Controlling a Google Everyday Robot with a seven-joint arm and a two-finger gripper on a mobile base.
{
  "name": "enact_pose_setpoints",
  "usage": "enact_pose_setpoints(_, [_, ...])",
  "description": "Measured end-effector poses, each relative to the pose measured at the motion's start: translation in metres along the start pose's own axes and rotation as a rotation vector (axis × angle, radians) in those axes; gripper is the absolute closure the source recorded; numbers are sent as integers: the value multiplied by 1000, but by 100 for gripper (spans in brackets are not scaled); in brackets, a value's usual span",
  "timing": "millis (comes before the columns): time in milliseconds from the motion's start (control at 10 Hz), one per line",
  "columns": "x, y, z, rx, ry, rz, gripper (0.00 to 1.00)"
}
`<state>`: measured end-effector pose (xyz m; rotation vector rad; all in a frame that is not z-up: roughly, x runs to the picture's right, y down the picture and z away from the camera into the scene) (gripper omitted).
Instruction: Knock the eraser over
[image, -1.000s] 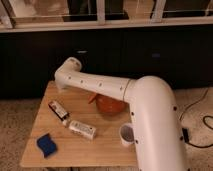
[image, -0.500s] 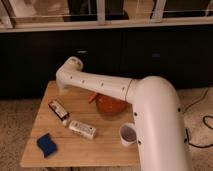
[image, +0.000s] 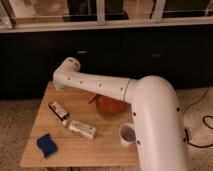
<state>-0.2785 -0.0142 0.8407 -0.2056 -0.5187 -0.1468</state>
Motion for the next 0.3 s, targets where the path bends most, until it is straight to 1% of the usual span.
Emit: enact_pose_setpoints(300, [-7,1,0,8,-3,-3,100])
